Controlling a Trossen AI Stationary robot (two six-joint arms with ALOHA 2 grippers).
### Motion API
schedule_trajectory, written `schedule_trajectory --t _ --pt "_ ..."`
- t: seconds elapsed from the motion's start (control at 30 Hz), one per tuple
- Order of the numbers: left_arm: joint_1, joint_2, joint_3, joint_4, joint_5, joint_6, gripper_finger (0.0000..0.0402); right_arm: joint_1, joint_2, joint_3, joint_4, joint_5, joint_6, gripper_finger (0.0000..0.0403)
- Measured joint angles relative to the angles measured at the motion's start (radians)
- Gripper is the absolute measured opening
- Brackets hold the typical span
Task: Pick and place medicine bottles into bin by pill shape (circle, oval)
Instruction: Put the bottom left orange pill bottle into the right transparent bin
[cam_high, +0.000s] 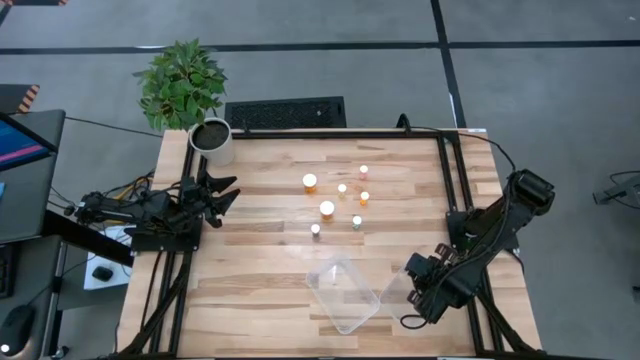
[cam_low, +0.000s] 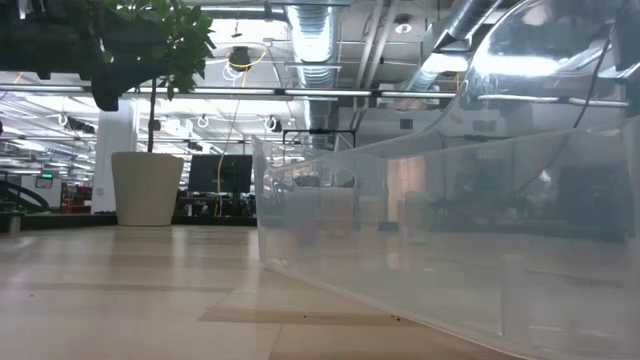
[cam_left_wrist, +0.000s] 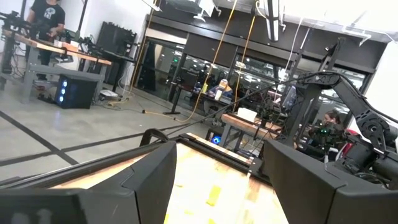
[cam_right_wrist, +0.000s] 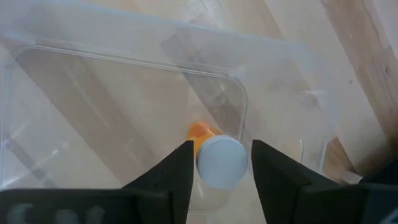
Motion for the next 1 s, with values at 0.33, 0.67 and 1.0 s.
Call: schedule_trajectory --t 0.33,0.67,1.0 --pt "0.0 0.0 0.0 0.0 0.0 0.0 0.0235 0.0 0.0 0.0 0.0 0.0 0.001 0.0211" --pt "0.0 0.0 0.0 0.0 0.0 0.0 0.0235 -0.002 -0.012 0.056 -0.049 0.0 0.0 0.0265" --pt "0.0 0.0 0.0 0.0 0.007 0.0 0.0235 -0.06 -0.013 0.294 -0.394 0.119 -0.134 0.0265"
